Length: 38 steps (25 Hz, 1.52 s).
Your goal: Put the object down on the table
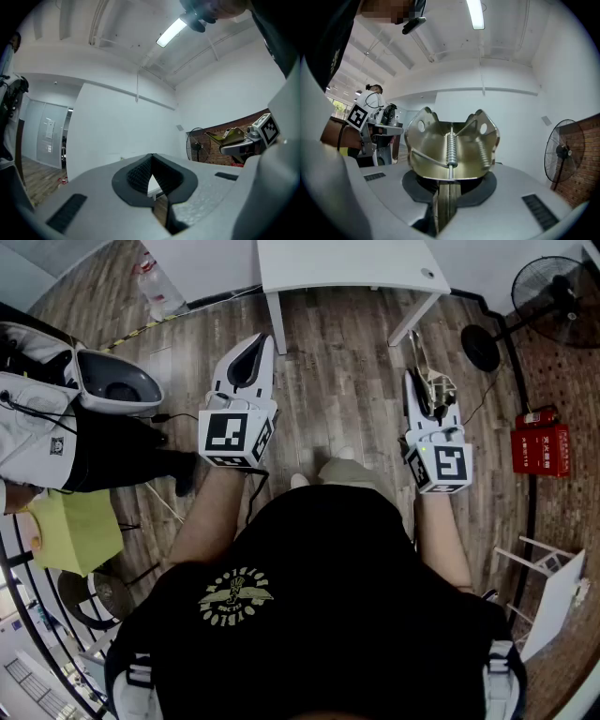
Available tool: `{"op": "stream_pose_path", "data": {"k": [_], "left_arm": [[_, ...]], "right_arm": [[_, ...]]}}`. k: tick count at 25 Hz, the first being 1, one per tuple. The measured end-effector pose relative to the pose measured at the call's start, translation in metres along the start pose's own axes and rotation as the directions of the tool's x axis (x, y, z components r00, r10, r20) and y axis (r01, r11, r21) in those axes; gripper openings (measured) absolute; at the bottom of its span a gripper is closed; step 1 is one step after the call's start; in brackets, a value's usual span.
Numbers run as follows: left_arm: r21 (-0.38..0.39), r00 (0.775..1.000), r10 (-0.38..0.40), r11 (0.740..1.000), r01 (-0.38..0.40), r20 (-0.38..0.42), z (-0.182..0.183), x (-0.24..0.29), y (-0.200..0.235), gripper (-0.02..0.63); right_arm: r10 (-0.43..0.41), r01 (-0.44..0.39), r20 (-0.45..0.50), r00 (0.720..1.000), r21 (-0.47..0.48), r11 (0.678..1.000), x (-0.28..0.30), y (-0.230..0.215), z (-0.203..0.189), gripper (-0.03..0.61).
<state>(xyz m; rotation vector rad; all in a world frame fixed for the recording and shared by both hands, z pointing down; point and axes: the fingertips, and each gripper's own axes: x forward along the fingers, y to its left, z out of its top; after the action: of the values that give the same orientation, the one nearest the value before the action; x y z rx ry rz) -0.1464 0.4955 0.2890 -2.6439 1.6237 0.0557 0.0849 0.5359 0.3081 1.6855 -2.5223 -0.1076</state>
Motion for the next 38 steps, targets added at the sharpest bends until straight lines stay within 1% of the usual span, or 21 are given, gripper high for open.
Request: {"op": "stream_pose_path", "data": {"k": [3, 7, 14, 22, 28, 34, 38], "left_arm": [[0.02, 1.0, -0.01, 1.0, 0.01, 0.001, 0.0, 0.012, 0.002, 0.006], [0.014, 1.0, -0.018, 1.0, 0.018, -0.016, -0.005, 0.029, 0.01, 0.006], [0.021, 0.999, -0.036, 0.999, 0.037, -0.036, -0.02, 0.05, 0.006, 0.006], [0.004, 0.997, -0.03, 1.0, 0.03, -0.078, -0.039, 0.098, 0.033, 0.006], [-0.01, 0.995, -0.022, 1.0, 0.021, -0.096, -0.055, 0.131, 0.048, 0.006], [-0.049, 0.989, -0.023, 0.999, 0.016, -0.149, -0.052, 0.198, 0.085, 0.006], [-0.053, 0.989, -0.018, 0.999, 0.01, -0.149, -0.055, 0.218, 0.097, 0.006]], "right_arm": [[0.002, -0.002, 0.002, 1.0, -0.005, 1.0, 0.011, -0.003, 0.002, 0.057], [0.001, -0.001, 0.005, 1.0, 0.001, 1.0, 0.031, -0.01, 0.004, 0.058], [-0.021, 0.02, 0.021, 1.0, 0.026, 0.999, 0.045, -0.034, -0.004, 0.058], [-0.034, 0.034, -0.008, 0.999, 0.056, 0.998, 0.091, -0.063, -0.02, 0.058], [-0.015, 0.017, -0.032, 0.999, 0.071, 0.997, 0.12, -0.074, -0.032, 0.058], [0.015, -0.006, -0.099, 0.995, 0.094, 0.996, 0.189, -0.098, -0.019, 0.058], [0.029, -0.019, -0.102, 0.994, 0.101, 0.995, 0.212, -0.105, -0.021, 0.058]]}}
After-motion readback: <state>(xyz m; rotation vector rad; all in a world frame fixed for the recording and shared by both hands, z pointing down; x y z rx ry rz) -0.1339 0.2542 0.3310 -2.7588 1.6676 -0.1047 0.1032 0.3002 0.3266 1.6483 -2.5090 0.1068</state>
